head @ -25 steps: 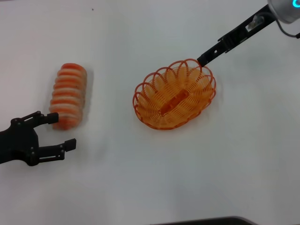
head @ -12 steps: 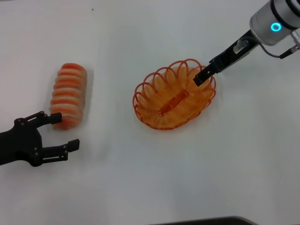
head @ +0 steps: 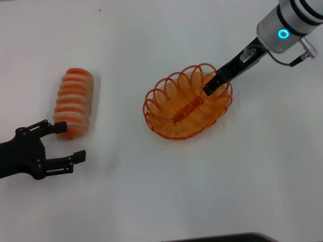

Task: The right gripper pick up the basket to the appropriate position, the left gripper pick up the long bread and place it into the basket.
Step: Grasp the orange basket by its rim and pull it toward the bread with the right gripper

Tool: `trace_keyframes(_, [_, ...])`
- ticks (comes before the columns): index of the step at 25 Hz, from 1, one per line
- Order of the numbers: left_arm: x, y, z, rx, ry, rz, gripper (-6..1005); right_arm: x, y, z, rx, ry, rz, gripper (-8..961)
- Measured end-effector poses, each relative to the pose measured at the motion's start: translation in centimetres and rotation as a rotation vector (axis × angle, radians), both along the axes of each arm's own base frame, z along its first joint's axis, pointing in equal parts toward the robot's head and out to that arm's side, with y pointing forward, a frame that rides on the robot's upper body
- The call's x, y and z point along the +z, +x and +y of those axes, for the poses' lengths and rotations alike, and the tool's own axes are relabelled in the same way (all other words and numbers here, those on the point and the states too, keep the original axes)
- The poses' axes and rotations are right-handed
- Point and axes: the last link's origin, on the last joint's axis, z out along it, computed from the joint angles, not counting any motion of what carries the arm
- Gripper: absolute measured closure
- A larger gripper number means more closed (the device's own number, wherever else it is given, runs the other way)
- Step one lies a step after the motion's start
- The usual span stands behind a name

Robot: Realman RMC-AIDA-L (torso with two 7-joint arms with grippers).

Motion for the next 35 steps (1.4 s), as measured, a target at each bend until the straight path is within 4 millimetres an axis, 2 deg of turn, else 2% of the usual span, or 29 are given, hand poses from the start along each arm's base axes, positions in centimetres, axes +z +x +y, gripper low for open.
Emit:
trace_keyframes(3, [0.0,0.0,0.0,0.000,0.000,0.000,61,-0.2,0.0,0.0,0.010,-0.004,-0.014,91])
trace_keyframes(9, [0.0,0.0,0.0,0.000,0.001,0.000,61,-0.4,0.0,0.0,0.016,-0.004,-0.023,302])
trace_keyframes(20, [0.0,0.0,0.0,-0.001,-0.002,0.000,64,-0.4,0.0,0.0,0.015,-0.002,-0.024,790])
trace_keyframes(29, [0.0,0.1,0.0,-0.003,0.001,-0.003,68,0.4,-0.2,0.5,0.047,0.013,0.014,862])
trace_keyframes(35, [-0.1,0.1,0.0,-0.004,0.001,-0.007,72,1.1,-1.9,1.2,0.171,0.012,0.052,864])
